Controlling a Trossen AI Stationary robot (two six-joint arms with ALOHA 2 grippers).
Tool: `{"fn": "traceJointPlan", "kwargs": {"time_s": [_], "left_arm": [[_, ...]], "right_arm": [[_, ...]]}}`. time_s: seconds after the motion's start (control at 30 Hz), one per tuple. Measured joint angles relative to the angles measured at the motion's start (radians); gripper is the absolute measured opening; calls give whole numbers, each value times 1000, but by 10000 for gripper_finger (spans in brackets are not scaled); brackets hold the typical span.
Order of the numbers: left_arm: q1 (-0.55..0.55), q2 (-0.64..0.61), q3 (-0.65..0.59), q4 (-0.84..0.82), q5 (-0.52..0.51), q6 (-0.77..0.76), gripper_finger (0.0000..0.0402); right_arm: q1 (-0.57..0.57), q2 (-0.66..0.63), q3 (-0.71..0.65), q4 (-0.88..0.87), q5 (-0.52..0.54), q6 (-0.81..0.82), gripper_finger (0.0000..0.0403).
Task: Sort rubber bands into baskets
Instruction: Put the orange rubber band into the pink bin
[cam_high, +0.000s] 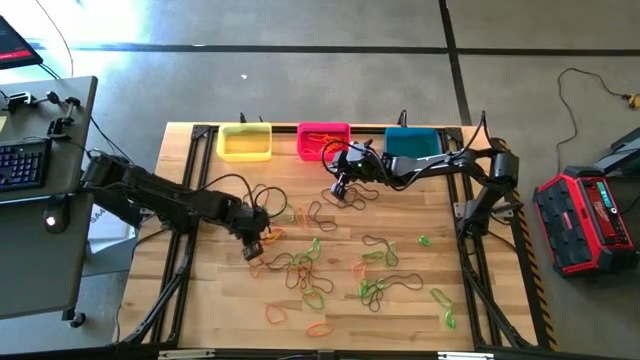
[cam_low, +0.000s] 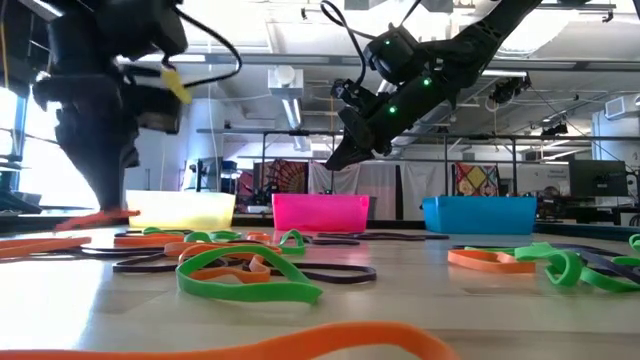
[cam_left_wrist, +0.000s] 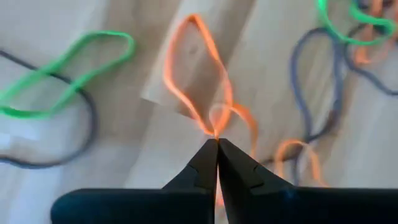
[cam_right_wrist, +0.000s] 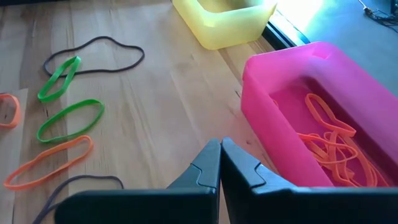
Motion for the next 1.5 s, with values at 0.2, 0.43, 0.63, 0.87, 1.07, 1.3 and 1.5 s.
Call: {"fn": "traceJointPlan", "kwargs": {"time_s": [0.2,0.43,0.63,0.87,1.07,1.3,1.5], "left_arm": [[107,-2,35,6,-48,138,1],[255,-3,78,82,-87,322,0],[404,3,100,268,-69,433,0],[581,90,189,434,32,591,0],[689,285,369,443,90,733,0],[790,480,552,486,266,795,0],[845,603,662,497,352,809,0]], "right_arm": [[0,0,0,0,0,0,0],[0,0,0,0,0,2,0],[0,0,0,0,0,3,0],[0,0,0,0,0,22,0],[2,0,0,0,0,47,0],[14,0,0,-4,7,52,0],[15,0,0,-4,7,52,0]]}}
